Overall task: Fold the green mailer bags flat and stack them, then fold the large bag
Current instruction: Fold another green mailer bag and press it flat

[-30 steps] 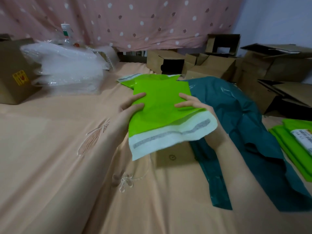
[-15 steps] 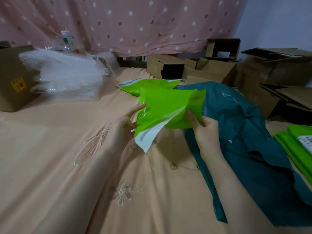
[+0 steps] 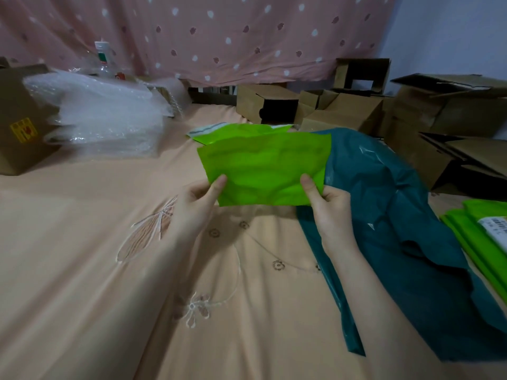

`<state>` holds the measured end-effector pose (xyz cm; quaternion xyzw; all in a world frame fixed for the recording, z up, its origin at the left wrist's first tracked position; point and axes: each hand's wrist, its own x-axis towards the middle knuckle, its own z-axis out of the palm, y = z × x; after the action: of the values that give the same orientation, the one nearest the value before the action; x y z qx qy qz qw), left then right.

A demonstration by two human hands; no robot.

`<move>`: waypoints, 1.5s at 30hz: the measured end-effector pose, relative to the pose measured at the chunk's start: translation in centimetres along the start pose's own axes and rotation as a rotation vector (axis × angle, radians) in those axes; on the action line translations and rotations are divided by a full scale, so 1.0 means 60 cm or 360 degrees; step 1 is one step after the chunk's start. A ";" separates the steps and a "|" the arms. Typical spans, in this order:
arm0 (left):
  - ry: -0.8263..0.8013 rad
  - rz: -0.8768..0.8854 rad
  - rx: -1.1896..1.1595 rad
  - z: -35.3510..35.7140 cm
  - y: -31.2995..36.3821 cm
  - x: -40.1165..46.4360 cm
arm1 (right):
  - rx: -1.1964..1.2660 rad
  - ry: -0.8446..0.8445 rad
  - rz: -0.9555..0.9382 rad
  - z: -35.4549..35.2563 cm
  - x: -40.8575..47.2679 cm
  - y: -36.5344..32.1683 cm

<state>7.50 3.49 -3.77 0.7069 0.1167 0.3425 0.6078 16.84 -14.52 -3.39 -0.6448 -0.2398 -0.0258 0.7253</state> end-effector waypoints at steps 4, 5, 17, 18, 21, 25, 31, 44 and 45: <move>0.0076 -0.0019 -0.0093 -0.008 -0.015 0.008 | 0.0104 -0.0098 0.0000 0.004 0.000 0.001; 0.0075 -0.0030 -0.0105 -0.009 -0.017 0.009 | 0.0139 -0.0092 0.0017 0.004 0.000 0.000; 0.0103 0.0143 0.0107 0.000 -0.007 0.003 | 0.0264 -0.0129 0.0119 0.005 0.000 -0.010; 0.0092 0.0161 0.0126 0.000 -0.009 0.001 | 0.0287 -0.0097 0.0151 0.006 0.001 -0.012; 0.0073 0.0198 0.0157 0.000 -0.015 0.001 | 0.0379 0.0032 0.0202 0.006 0.001 -0.018; 0.0101 0.0170 0.0093 -0.001 -0.017 0.002 | 0.0282 0.0102 0.0114 0.002 0.002 -0.011; 0.0194 0.0192 -0.0192 0.006 0.002 0.000 | 0.0259 0.0040 0.0088 0.004 -0.001 -0.008; 0.0124 0.0076 -0.0162 -0.001 0.009 0.001 | 0.0178 0.0051 0.0080 0.008 -0.001 -0.012; 0.0120 0.0086 -0.0161 0.001 0.010 0.000 | 0.0160 0.0091 0.0065 0.008 0.001 -0.010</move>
<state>7.37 3.32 -3.22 0.6647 0.1030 0.3907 0.6285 16.51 -14.17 -2.77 -0.6114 -0.2067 -0.0173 0.7637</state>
